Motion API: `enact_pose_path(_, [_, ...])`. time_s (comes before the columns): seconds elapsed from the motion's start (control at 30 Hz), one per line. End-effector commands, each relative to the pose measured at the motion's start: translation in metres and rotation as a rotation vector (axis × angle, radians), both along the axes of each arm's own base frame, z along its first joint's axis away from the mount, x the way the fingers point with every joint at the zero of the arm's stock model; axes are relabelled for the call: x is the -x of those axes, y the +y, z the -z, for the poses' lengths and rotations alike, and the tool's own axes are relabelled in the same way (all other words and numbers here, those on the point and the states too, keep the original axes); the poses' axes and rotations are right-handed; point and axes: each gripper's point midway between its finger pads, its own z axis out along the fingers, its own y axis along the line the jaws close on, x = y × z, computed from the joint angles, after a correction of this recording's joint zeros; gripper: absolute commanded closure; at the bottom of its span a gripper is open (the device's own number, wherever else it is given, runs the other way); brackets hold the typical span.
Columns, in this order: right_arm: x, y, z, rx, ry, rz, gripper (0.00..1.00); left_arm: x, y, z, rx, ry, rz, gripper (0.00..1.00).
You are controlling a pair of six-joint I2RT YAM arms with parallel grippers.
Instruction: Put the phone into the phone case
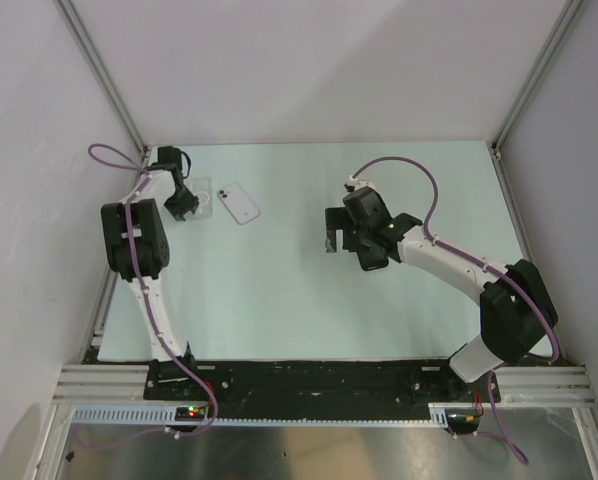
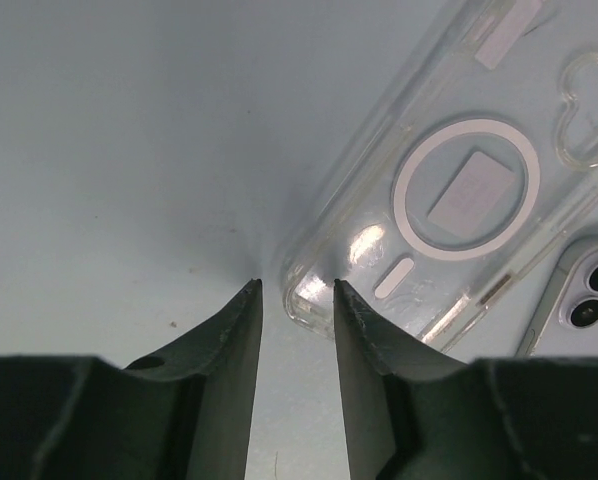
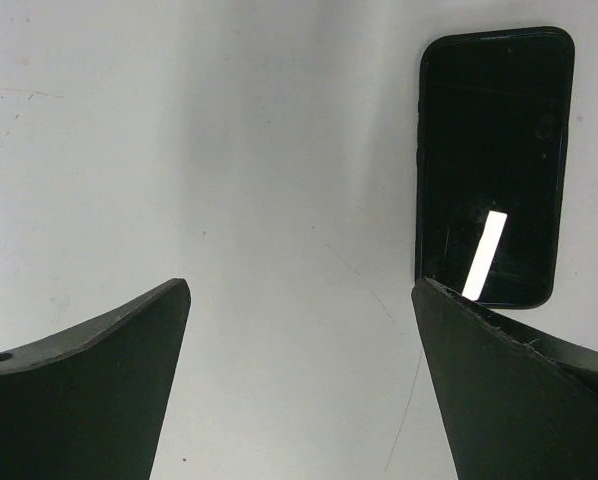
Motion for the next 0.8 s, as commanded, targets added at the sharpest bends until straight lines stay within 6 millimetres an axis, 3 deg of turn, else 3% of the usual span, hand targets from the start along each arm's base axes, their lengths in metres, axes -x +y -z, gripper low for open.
enact_pose_path(0.0, [-0.009,0.011,-0.029,-0.078,-0.058,-0.013,0.01,-0.002,-0.002,0.002,0.053,0.020,-0.035,0.62])
enact_pose_path(0.13, [-0.009,0.010,-0.029,-0.083,-0.052,-0.020,0.01,0.004,-0.005,0.011,0.081,0.046,-0.056,0.71])
enact_pose_path(0.23, [-0.008,0.010,-0.028,-0.084,-0.048,-0.026,0.00,0.012,-0.008,0.013,0.090,0.058,-0.076,0.87])
enact_pose_path(0.3, [-0.006,0.011,-0.028,-0.083,-0.045,-0.031,0.01,0.022,-0.009,0.007,0.095,0.055,-0.089,0.96])
enact_pose_path(0.43, [-0.006,0.011,-0.026,-0.080,-0.041,-0.035,0.00,0.043,-0.020,-0.024,0.098,0.006,-0.076,1.00])
enact_pose_path(0.57, [-0.008,0.013,-0.025,-0.085,-0.041,-0.041,0.01,0.085,-0.047,-0.043,0.110,-0.043,-0.040,1.00])
enact_pose_path(0.77, [-0.010,0.016,-0.022,-0.093,-0.032,-0.050,0.00,0.179,-0.103,-0.018,0.216,-0.069,-0.121,1.00])
